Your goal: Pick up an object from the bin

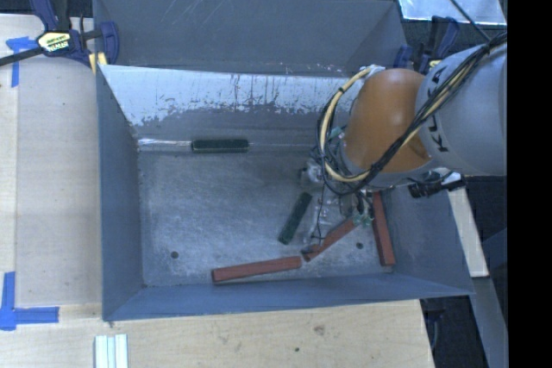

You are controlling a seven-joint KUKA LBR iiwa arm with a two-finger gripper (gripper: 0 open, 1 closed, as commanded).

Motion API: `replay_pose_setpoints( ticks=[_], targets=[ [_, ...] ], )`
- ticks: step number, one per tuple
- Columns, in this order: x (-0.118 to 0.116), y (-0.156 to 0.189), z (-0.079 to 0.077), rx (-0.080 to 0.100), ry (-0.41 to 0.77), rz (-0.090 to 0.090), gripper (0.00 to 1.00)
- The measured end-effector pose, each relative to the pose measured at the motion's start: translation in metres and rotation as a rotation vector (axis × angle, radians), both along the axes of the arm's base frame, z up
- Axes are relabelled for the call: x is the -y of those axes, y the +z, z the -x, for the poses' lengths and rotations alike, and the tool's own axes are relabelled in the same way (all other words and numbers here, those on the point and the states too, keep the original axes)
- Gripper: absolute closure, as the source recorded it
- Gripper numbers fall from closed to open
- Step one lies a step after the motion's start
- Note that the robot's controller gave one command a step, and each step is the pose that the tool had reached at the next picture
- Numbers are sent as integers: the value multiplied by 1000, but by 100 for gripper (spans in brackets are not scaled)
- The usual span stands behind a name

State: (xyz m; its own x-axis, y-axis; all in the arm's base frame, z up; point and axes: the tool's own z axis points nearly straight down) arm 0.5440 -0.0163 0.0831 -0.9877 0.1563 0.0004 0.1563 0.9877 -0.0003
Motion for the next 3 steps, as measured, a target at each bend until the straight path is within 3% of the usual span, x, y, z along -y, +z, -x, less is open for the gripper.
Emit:
replay_pose_setpoints(
  ticks=[1, 2, 3],
  targets=[
    [-8, -12, -21, 9, -196, -1, 100],
    [-8, -13, -20, 6, -195, 0, 0],
    [-8, -12, -21, 8, -194, 0, 100]
  ],
)
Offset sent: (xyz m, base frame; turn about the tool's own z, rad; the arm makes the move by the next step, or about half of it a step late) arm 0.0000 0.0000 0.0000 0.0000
